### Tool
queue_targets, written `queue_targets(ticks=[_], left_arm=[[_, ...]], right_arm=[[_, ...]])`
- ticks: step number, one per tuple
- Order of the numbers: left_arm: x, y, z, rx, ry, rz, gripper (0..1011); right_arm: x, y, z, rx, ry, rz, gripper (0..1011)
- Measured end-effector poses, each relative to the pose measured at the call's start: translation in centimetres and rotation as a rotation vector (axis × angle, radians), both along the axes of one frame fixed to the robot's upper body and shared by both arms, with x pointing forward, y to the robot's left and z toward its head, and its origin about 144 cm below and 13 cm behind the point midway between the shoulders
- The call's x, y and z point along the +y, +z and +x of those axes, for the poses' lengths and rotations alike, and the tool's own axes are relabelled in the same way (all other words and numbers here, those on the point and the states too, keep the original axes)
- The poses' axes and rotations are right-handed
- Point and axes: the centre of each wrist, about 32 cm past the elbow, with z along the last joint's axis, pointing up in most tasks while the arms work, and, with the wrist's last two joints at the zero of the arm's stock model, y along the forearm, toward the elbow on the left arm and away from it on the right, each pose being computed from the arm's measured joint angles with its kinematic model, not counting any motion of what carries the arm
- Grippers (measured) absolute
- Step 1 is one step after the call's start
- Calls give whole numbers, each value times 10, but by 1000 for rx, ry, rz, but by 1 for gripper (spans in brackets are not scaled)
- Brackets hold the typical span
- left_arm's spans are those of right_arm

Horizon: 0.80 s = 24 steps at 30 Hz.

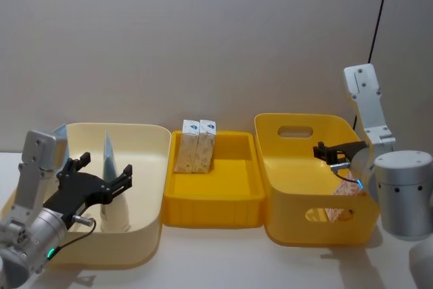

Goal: Bimanual collaborative sorting of washing and personal care products

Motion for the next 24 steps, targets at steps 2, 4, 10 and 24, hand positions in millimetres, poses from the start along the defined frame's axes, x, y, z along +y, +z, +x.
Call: queue_targets(ticks=[2,4,10,24], left_arm=[[0,0,1,0,-3,-1,1003],[-1,1,3,0,-6,-3,1003],[-2,1,5,0,-11,-5,906],[-3,2,8,0,-17,-8,472]], right_arm=[[0,0,0,0,0,0,1001],[0,0,0,0,0,0,1001],[0,0,0,0,0,0,1001],[0,0,0,0,0,0,1001]])
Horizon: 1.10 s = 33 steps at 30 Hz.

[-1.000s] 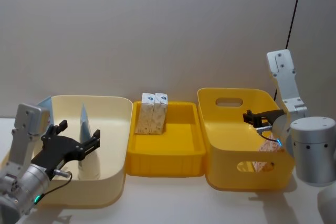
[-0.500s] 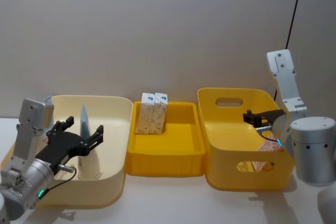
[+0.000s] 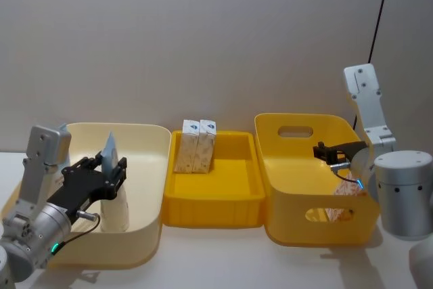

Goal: Bimanual collaborative sorting of washing and personal care products

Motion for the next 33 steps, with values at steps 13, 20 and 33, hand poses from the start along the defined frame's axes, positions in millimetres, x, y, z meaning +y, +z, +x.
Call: queue_targets(ticks=[13,20,33], left_arm=[[0,0,1,0,-2,-1,175],[0,0,1,0,-2,-1,159],[0,0,1,0,-2,-1,159]], right_arm=[[0,0,0,0,0,0,1001],[0,0,0,0,0,0,1001],[0,0,0,0,0,0,1001]])
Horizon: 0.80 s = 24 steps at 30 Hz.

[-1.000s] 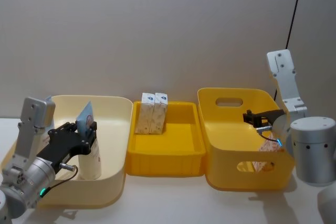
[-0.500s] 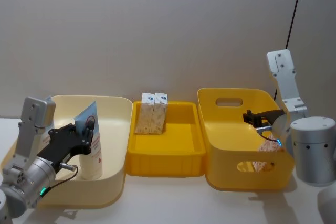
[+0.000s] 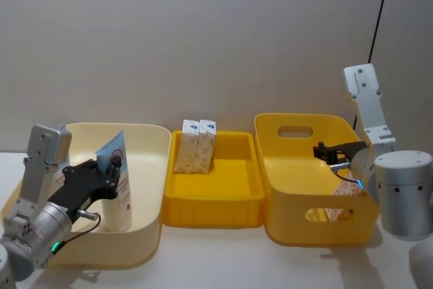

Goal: Bimanual collaborative sorting of washing and personal care products

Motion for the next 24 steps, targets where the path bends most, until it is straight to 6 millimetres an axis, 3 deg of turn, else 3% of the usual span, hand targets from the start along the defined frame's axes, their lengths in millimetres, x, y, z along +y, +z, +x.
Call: queue_targets(ticks=[14,24], left_arm=[[2,7,1,-44,-2,-7,160],[-1,30,4,-132,-21,-48,159]], right_arm=[[0,0,0,0,0,0,1001],[0,0,0,0,0,0,1001]])
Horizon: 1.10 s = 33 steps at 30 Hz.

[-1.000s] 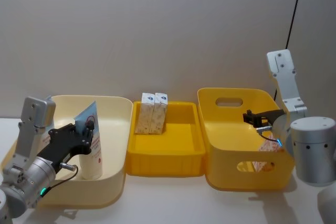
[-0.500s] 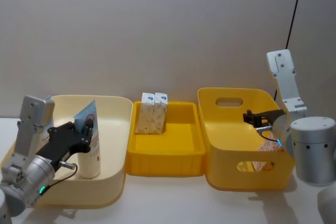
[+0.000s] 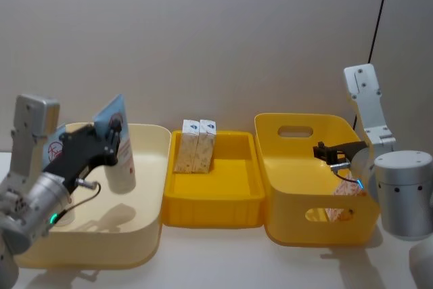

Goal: Bimanual collaborative sorting of washing and personal care products

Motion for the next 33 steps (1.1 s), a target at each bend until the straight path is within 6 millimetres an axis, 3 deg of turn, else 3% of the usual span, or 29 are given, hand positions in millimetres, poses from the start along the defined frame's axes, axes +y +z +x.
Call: queue_targets(ticks=[16,33], left_arm=[[-6,46,3,-143,-58,-74,159],[-8,63,1,-192,-67,-94,160]], right_arm=[[9,0,3,-43,55,-93,1001],[27,4,-5,-179,269,-211,1001]])
